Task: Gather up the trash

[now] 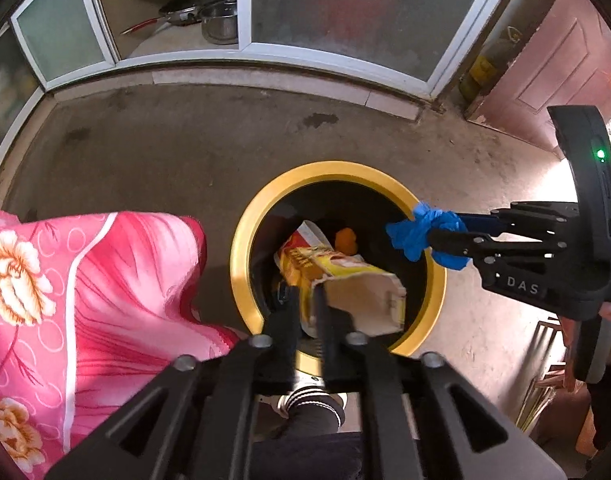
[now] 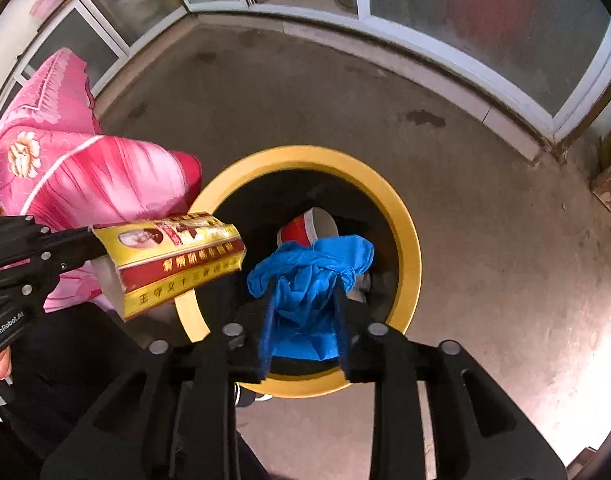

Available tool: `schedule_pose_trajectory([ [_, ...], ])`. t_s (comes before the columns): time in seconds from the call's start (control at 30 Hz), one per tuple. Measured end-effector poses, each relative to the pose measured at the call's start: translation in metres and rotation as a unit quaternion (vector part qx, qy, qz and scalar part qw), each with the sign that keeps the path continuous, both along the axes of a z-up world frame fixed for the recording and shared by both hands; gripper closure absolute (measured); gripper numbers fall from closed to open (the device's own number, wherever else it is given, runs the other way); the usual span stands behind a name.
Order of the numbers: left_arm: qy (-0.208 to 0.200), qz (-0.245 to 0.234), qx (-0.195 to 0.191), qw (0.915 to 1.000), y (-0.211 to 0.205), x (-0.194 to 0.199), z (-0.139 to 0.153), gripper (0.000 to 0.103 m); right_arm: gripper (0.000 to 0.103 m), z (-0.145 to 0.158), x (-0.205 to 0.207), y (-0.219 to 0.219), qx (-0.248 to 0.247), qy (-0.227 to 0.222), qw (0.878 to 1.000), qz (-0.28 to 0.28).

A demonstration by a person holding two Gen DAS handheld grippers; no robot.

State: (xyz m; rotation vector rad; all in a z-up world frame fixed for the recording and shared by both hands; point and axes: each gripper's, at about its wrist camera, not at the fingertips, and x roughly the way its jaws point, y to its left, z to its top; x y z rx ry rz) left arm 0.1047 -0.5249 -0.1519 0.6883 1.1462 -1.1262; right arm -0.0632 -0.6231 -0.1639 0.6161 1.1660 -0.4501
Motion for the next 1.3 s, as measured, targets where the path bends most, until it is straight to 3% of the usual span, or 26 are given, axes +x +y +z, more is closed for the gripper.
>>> schedule_pose_trajectory([
  [0.03,0.005,0.002,-0.002,1.0,0.001,0.0,0.0,0.072,0.051,0.0,-0.001,0.0,0.003,-0.001,1.0,-0.002],
  [0.1,0.011,0.006,-0.01,0.9999,0.002,0.001,0.004,0.056,0.039,0.002,-0.003,-0.001,0.007,-0.01,1.0,-0.008],
  [0.23,0.021,0.014,-0.021,0.9995,0.002,0.0,0.008,0.039,0.039,0.003,-0.005,-0.002,0.003,-0.002,1.0,-0.013],
  [0.57,0.05,0.043,-0.059,0.9961,0.017,0.005,0.032,0.034,0.039,0.028,-0.022,0.002,-0.012,-0.015,0.999,-0.027],
  [0.8,0.052,0.063,-0.099,0.9917,0.045,0.006,0.053,0.03,0.032,0.063,-0.031,0.021,-0.047,-0.048,0.997,-0.031],
  [1.1,0.054,0.098,-0.183,0.9767,0.092,0.003,0.092,0.015,0.013,0.108,-0.039,0.048,-0.098,-0.103,0.989,-0.049],
  [1.3,0.037,0.131,-0.23,0.9636,0.132,0.0,0.12,0.008,0.008,0.135,-0.047,0.067,-0.134,-0.13,0.98,-0.072],
])
